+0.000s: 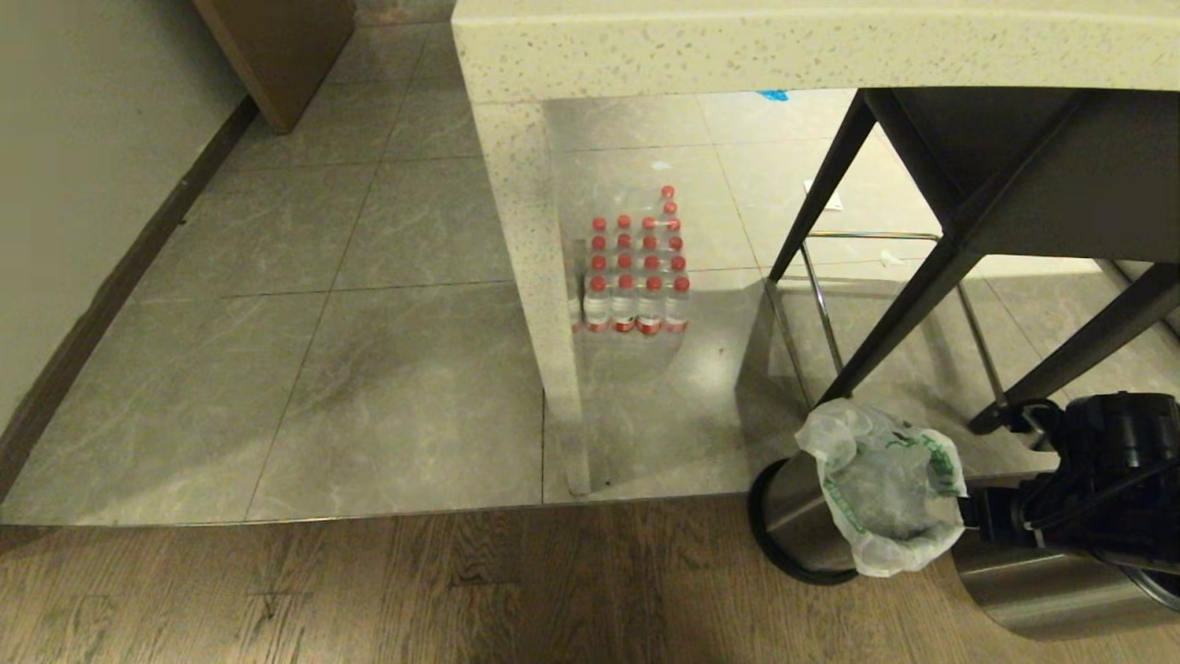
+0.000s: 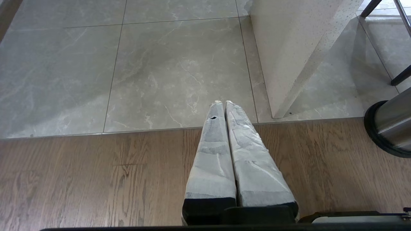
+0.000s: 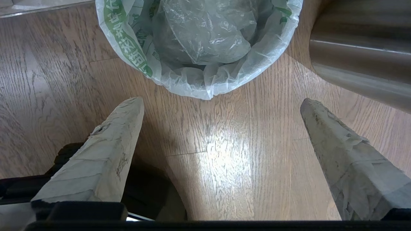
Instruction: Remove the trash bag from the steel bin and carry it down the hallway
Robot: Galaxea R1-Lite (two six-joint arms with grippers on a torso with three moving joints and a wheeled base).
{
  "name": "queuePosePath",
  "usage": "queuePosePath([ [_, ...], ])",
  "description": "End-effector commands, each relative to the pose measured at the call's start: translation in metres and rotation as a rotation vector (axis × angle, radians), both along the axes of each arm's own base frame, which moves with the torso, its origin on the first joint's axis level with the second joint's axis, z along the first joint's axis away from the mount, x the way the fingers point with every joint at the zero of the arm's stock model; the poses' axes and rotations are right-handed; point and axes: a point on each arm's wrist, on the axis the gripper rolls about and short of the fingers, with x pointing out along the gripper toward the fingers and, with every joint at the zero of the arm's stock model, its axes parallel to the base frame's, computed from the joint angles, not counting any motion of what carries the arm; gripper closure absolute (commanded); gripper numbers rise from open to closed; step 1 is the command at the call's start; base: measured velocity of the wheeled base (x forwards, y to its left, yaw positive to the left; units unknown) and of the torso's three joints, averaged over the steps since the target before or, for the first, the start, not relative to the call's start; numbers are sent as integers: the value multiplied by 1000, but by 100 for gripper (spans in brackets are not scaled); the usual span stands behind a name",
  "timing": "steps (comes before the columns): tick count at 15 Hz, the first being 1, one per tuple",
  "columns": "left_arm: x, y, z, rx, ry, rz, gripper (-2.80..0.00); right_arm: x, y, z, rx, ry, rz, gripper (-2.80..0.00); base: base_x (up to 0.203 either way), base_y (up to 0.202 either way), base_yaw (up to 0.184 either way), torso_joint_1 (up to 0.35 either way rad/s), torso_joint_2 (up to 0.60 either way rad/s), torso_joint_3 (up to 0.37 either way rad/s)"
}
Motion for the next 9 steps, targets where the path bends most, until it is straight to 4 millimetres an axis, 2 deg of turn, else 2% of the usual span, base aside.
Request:
queuePosePath([
  [1,0,0,0,0,-2,0,0,-277,40,12,0,-730,86,-280,0,0,0,0,0,0],
  [9,0,0,0,0,-1,0,0,-277,40,12,0,-730,86,-280,0,0,0,0,0,0],
])
